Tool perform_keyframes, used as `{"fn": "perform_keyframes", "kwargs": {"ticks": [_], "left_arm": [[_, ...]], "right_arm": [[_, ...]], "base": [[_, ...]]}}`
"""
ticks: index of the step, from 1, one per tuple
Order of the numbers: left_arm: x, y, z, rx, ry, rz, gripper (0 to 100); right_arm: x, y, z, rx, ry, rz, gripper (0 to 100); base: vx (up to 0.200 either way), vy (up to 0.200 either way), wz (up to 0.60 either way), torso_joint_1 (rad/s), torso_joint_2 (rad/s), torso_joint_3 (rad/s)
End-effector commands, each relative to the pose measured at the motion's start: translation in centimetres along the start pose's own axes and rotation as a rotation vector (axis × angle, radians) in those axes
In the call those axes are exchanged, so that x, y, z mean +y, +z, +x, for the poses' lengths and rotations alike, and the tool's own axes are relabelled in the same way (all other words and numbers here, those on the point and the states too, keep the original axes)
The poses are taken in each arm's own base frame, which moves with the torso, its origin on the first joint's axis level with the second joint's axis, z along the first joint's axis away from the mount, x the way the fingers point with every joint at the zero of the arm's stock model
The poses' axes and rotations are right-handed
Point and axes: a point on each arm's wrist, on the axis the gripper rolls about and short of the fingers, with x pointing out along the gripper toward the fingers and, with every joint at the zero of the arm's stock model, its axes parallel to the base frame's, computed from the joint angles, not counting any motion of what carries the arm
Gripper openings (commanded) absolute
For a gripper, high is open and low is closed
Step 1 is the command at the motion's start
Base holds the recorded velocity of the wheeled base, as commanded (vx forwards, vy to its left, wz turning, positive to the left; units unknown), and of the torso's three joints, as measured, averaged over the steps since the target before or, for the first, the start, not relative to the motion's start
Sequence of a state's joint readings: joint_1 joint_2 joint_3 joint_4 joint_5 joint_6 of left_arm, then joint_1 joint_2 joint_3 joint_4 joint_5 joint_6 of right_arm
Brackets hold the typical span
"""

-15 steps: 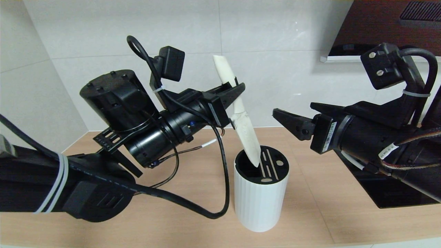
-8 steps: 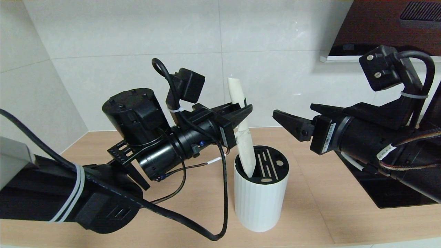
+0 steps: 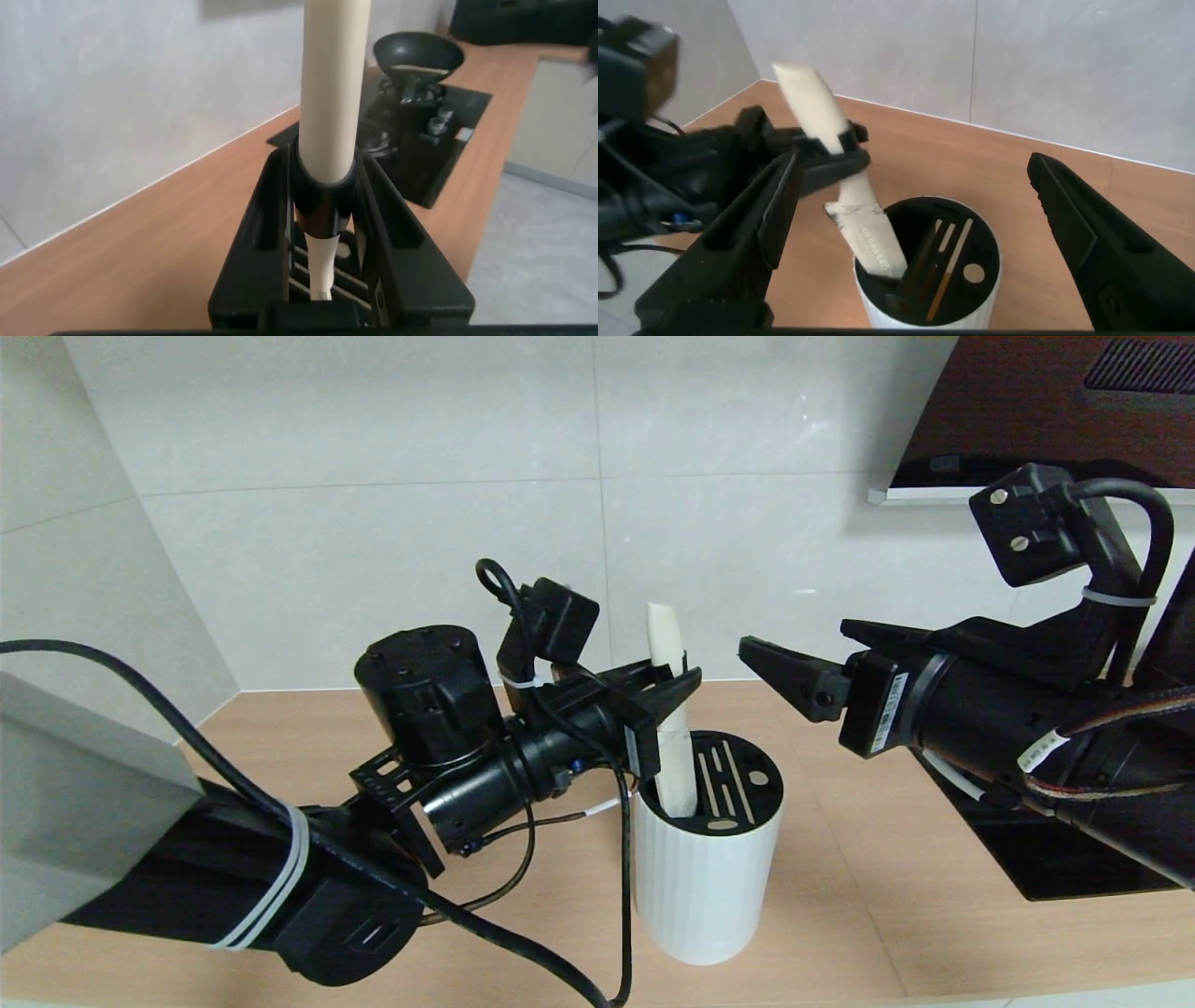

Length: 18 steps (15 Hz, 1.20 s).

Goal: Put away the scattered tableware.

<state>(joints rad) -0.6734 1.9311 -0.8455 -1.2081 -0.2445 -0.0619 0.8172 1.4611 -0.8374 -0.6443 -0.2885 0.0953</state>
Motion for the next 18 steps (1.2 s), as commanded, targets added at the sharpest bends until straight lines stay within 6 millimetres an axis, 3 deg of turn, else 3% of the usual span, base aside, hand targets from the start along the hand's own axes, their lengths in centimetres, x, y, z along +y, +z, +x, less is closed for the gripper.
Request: {"fn": "perform_keyframes", "kwargs": {"ticks": [1, 12, 18], "left_arm": [[-0.3, -2.0, 0.7, 0.04, -0.012, -0.011, 0], [-0.8, -4.4, 1.0, 0.109, -0.026, -0.01, 0], [-0.9, -4.5, 1.0, 0.111, -0.017, -0.004, 0]], "right_arm": [[0.0, -0.1, 0.0, 0.004, 0.0, -0.001, 100], [0.1, -0.3, 0.2, 0.011, -0.001, -0.003, 100], [0.1, -0.3, 0.2, 0.011, -0.001, -0.003, 100]], "base": [[0.0, 0.0, 0.0, 0.0, 0.0, 0.0], [0.0, 0.0, 0.0, 0.0, 0.0, 0.0], [0.0, 0.0, 0.0, 0.0, 0.0, 0.0]]}}
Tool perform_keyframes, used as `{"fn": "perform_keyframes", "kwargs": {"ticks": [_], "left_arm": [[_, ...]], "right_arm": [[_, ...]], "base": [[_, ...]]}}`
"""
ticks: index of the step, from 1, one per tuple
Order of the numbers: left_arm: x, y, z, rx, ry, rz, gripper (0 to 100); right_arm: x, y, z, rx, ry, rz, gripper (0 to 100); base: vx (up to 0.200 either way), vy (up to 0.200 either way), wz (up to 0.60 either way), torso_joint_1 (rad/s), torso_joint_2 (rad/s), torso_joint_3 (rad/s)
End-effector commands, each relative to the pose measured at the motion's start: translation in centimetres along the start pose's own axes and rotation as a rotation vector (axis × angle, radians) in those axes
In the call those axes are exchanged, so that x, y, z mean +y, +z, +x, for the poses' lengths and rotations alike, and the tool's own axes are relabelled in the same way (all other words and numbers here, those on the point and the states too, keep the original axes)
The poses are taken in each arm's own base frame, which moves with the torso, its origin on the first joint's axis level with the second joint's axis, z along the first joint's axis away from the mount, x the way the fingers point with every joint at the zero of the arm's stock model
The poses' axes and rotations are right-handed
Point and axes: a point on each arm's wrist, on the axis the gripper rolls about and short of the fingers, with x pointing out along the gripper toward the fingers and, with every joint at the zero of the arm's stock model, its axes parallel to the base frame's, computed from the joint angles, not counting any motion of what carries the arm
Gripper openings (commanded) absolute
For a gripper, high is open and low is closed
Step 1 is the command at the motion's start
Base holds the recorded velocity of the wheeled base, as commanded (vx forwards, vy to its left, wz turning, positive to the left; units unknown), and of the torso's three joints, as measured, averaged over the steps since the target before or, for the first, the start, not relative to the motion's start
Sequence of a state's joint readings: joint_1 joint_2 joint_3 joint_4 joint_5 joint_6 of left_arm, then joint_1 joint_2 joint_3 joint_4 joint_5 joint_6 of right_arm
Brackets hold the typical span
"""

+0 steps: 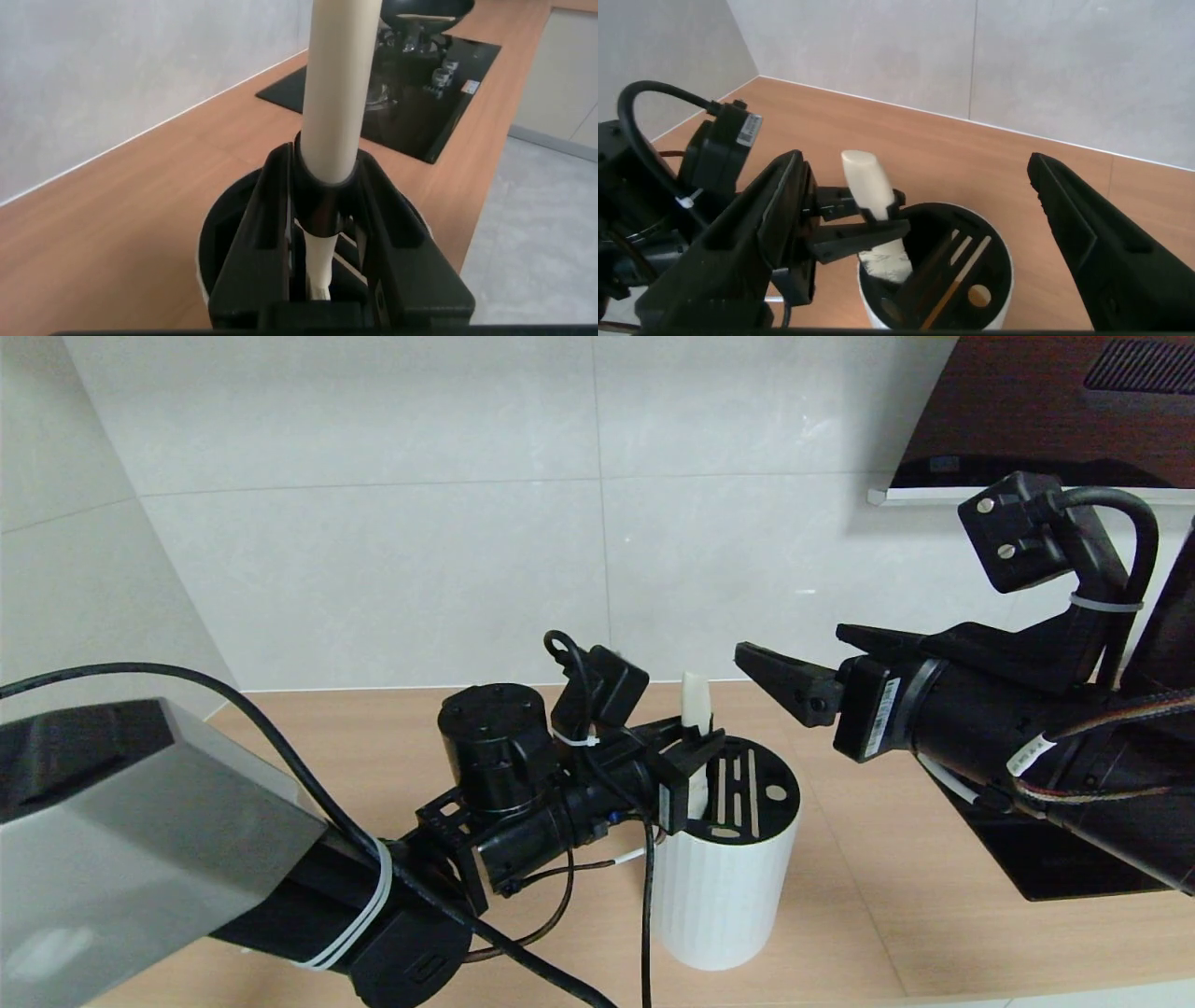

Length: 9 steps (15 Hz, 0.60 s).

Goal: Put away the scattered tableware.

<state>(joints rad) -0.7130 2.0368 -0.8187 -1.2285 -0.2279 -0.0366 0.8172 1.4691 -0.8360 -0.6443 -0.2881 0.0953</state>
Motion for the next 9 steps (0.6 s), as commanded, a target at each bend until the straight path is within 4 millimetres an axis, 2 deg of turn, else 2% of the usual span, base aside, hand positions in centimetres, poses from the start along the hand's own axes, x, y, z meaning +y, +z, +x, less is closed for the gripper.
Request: {"fn": "perform_keyframes", "kwargs": {"ticks": [1, 2, 9], "left_arm": [[-0.01, -0.08, 0.01, 0.001, 0.001, 0.0, 0], [-0.02, -0.11, 0.0, 0.002, 0.021, 0.01, 100], [-0.09, 0.73, -0.25, -0.028, 0.027, 0.016, 100]], "right_arm": [[0.02, -0.05, 0.04, 0.002, 0.0, -0.001, 100], [0.02, -0.05, 0.04, 0.002, 0.0, -0.001, 100], [0.01, -0.01, 0.01, 0.0, 0.0, 0.0, 100]], "base": [[0.0, 0.0, 0.0, 0.0, 0.0, 0.0], [0.0, 0.0, 0.0, 0.0, 0.0, 0.0], [0.0, 0.0, 0.0, 0.0, 0.0, 0.0]]}}
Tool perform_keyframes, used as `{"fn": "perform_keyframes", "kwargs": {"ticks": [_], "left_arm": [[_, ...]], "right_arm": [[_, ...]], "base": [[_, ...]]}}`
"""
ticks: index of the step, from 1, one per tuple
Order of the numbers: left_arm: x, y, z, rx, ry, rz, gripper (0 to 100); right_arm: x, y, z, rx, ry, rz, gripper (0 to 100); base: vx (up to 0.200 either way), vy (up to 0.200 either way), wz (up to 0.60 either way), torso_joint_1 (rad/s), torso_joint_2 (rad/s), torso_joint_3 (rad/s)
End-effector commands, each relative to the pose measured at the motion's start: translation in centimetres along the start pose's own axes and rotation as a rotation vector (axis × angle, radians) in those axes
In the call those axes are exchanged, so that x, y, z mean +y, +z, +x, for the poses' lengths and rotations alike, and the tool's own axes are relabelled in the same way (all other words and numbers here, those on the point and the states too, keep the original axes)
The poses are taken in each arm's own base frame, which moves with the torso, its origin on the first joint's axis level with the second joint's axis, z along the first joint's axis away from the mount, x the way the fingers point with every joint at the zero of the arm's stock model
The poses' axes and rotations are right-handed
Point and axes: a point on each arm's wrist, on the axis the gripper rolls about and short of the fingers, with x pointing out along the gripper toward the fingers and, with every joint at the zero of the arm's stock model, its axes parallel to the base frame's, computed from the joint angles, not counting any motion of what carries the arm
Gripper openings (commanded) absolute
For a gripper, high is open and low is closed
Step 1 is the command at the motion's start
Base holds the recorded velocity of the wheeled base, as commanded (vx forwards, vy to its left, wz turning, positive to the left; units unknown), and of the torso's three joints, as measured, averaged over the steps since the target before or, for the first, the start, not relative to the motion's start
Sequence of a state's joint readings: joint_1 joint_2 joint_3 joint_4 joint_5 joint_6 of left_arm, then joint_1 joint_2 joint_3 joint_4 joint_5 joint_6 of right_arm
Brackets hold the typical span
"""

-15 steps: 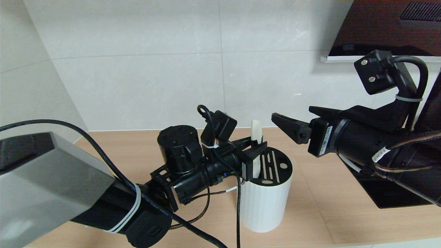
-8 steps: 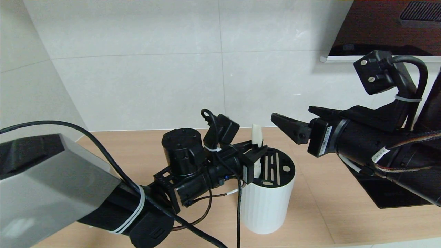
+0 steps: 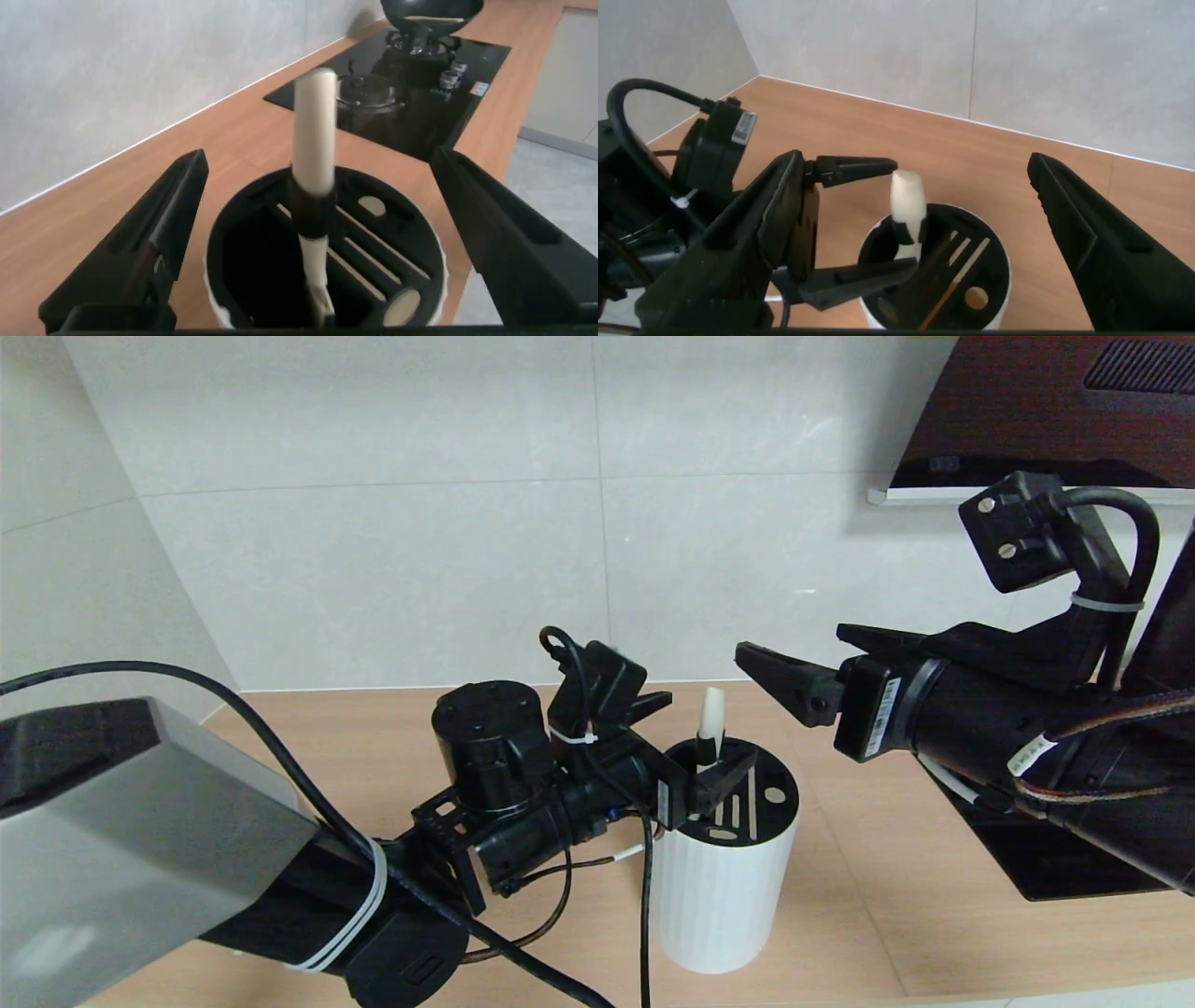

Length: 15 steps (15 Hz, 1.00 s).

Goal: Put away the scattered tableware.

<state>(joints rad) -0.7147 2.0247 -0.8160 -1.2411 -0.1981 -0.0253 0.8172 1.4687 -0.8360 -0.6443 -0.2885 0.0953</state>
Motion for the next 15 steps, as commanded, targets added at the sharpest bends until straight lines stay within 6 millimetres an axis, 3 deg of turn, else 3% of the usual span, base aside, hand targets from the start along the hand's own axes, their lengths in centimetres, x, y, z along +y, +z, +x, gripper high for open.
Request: {"fn": "perform_keyframes", "kwargs": {"ticks": [1, 3, 5, 6, 8, 10, 13, 15], "left_arm": [[0.0, 0.4, -0.1, -0.013, 0.0, 0.002, 100], [-0.1, 4.0, -1.6, -0.12, 0.064, 0.018, 100], [0.1, 7.8, -5.2, -0.218, 0.159, 0.029, 100], [0.1, 8.6, -6.7, -0.237, 0.18, 0.034, 100], [0.6, 9.8, -10.5, -0.268, 0.235, 0.045, 100], [0.6, 9.9, -15.5, -0.278, 0.314, 0.058, 100], [0.5, 9.0, -22.4, -0.296, 0.477, 0.088, 100], [-0.6, 7.8, -26.9, -0.312, 0.584, 0.106, 100]], "right_arm": [[0.0, 0.0, 0.0, -0.001, 0.001, 0.0, 100], [-1.3, 0.5, -0.7, -0.024, -0.043, 0.005, 100], [-3.8, 2.1, -2.1, -0.087, -0.125, 0.016, 100], [-5.8, 1.7, -2.3, -0.081, -0.195, 0.007, 100], [-6.8, 0.7, -5.0, -0.068, -0.22, -0.024, 100], [-7.9, 1.0, -9.2, -0.132, -0.27, -0.049, 100], [-8.0, 0.7, -14.9, -0.242, -0.281, -0.046, 100], [-8.1, 0.0, -18.0, -0.303, -0.321, -0.051, 100]], "base": [[0.0, 0.0, 0.0, 0.0, 0.0, 0.0], [0.0, 0.0, 0.0, 0.0, 0.0, 0.0], [0.0, 0.0, 0.0, 0.0, 0.0, 0.0], [0.0, 0.0, 0.0, 0.0, 0.0, 0.0], [0.0, 0.0, 0.0, 0.0, 0.0, 0.0], [0.0, 0.0, 0.0, 0.0, 0.0, 0.0], [0.0, 0.0, 0.0, 0.0, 0.0, 0.0], [0.0, 0.0, 0.0, 0.0, 0.0, 0.0]]}}
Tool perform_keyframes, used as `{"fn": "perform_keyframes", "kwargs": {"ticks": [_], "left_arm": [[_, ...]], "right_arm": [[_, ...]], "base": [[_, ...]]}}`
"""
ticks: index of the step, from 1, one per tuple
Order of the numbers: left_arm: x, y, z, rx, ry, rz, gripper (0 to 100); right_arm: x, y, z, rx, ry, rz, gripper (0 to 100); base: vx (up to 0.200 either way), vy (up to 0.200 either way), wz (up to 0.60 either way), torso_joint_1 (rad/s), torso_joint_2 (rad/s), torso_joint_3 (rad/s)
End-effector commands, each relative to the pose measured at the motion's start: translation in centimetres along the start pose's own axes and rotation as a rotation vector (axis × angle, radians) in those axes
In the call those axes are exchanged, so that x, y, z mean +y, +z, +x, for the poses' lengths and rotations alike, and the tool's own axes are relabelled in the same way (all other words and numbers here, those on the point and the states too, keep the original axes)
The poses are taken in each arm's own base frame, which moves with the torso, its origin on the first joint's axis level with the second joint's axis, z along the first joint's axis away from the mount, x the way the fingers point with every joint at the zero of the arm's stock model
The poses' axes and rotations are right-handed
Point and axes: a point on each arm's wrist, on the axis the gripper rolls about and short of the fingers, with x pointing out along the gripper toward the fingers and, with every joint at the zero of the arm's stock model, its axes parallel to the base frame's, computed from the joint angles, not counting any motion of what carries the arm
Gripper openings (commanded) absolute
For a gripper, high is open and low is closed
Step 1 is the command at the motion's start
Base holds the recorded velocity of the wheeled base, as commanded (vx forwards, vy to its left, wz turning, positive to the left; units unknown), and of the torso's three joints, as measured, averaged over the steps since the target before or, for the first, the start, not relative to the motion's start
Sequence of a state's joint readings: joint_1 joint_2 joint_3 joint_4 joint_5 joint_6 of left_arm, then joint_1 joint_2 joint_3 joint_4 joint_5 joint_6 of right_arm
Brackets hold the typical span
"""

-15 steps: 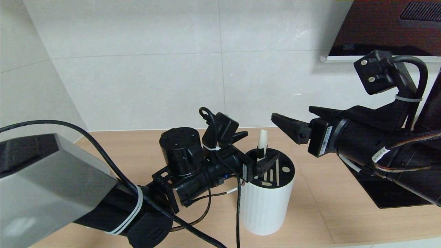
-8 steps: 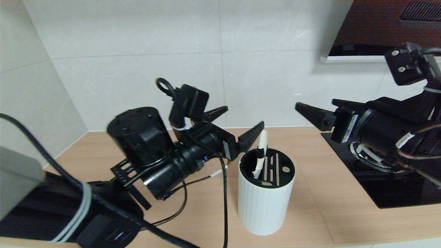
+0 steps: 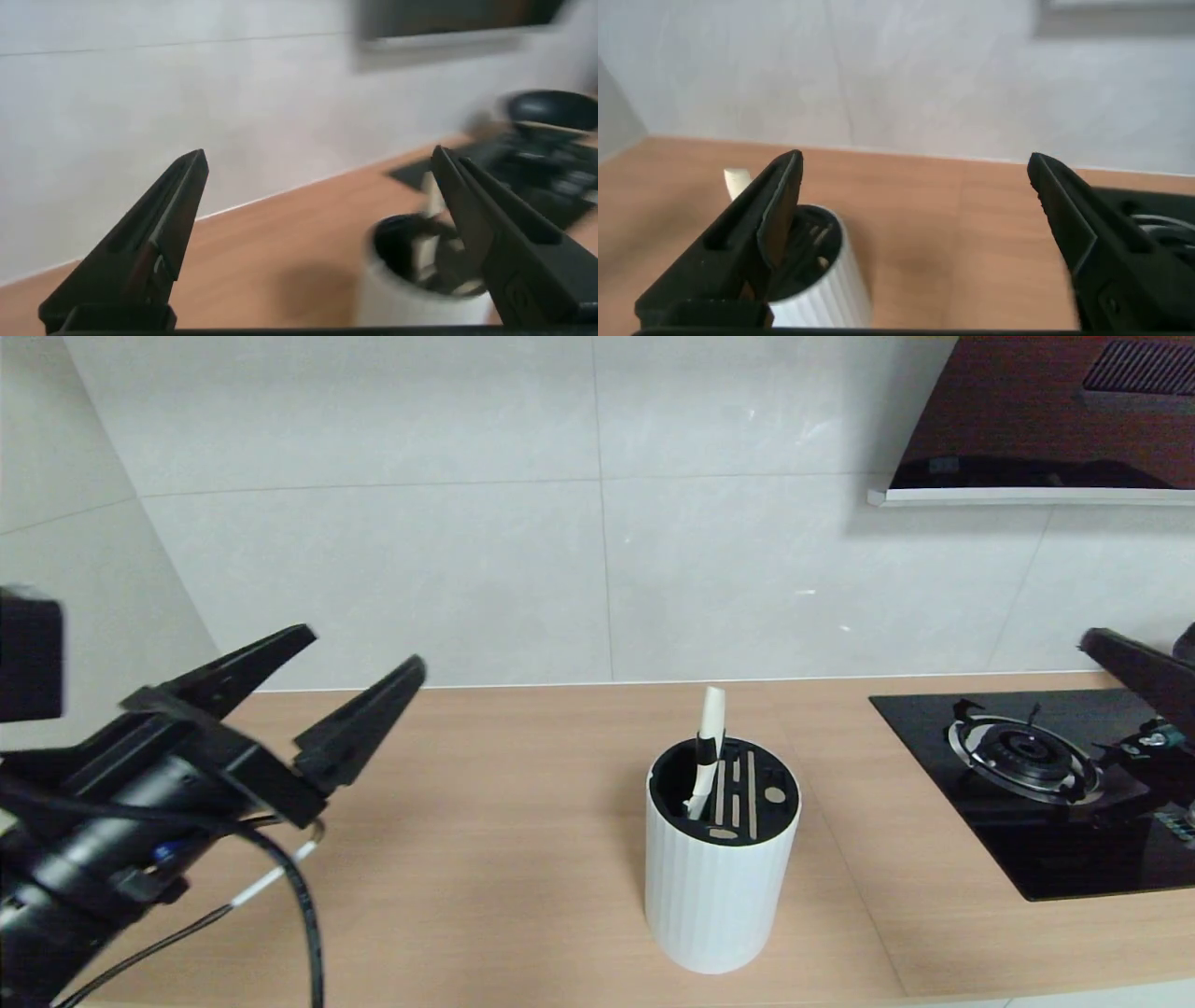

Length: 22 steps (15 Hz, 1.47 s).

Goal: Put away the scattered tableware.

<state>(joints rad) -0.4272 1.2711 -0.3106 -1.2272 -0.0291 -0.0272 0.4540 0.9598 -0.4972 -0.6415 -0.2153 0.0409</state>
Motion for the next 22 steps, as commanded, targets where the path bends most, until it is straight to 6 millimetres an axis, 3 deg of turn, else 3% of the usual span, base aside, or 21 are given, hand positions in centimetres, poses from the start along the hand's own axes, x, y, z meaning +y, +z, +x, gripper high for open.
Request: {"fn": "perform_keyframes", "kwargs": {"ticks": [1, 3, 4, 6, 8, 10, 14, 15, 16, 19, 22], "left_arm": [[1.2, 1.1, -9.2, -0.092, 0.167, 0.039, 100], [0.6, 1.4, -12.2, -0.096, 0.182, 0.04, 100], [-0.2, 1.9, -15.7, -0.085, 0.179, 0.039, 100], [-1.3, 2.4, -20.0, 0.006, 0.212, 0.021, 100], [-2.2, 2.2, -22.2, 0.0, 0.233, -0.006, 100], [-2.3, 2.1, -22.3, -0.027, 0.267, -0.006, 100], [-3.1, 0.1, -23.0, -0.053, 0.333, 0.039, 100], [-2.7, -1.6, -22.6, -0.01, 0.364, 0.031, 100], [-2.5, -2.0, -22.5, -0.009, 0.387, 0.026, 100], [-1.4, -7.8, -22.1, 0.205, 0.433, 0.051, 100], [-1.4, -7.7, -22.2, 0.232, 0.466, 0.045, 100]], "right_arm": [[-1.9, 0.2, -6.3, -0.143, -0.078, -0.002, 100], [-2.2, 0.1, -8.3, -0.159, -0.071, -0.006, 100], [-2.4, -0.6, -10.8, -0.136, -0.07, -0.014, 100], [-2.8, -2.3, -14.3, -0.081, -0.072, -0.024, 100], [-3.1, -3.6, -17.0, -0.087, -0.079, -0.026, 100], [-3.2, -4.9, -18.7, -0.083, -0.123, -0.065, 100], [-3.4, -4.8, -18.8, -0.098, -0.226, -0.053, 100], [-3.4, -4.7, -18.8, -0.098, -0.252, -0.046, 100], [-3.5, -4.8, -18.8, -0.095, -0.252, -0.046, 100], [-3.6, -7.0, -18.0, -0.008, -0.265, -0.035, 100], [-3.6, -8.1, -17.8, 0.068, -0.263, -0.038, 100]], "base": [[0.0, 0.0, 0.0, 0.0, 0.0, 0.0], [0.0, 0.0, 0.0, 0.0, 0.0, 0.0], [0.0, 0.0, 0.0, 0.0, 0.0, 0.0], [0.0, 0.0, 0.0, 0.0, 0.0, 0.0], [0.0, 0.0, 0.0, 0.0, 0.0, 0.0], [0.0, 0.0, 0.0, 0.0, 0.0, 0.0], [0.0, 0.0, 0.0, 0.0, 0.0, 0.0], [0.0, 0.0, 0.0, 0.0, 0.0, 0.0], [0.0, 0.0, 0.0, 0.0, 0.0, 0.0], [0.0, 0.0, 0.0, 0.0, 0.0, 0.0], [0.0, 0.0, 0.0, 0.0, 0.0, 0.0]]}}
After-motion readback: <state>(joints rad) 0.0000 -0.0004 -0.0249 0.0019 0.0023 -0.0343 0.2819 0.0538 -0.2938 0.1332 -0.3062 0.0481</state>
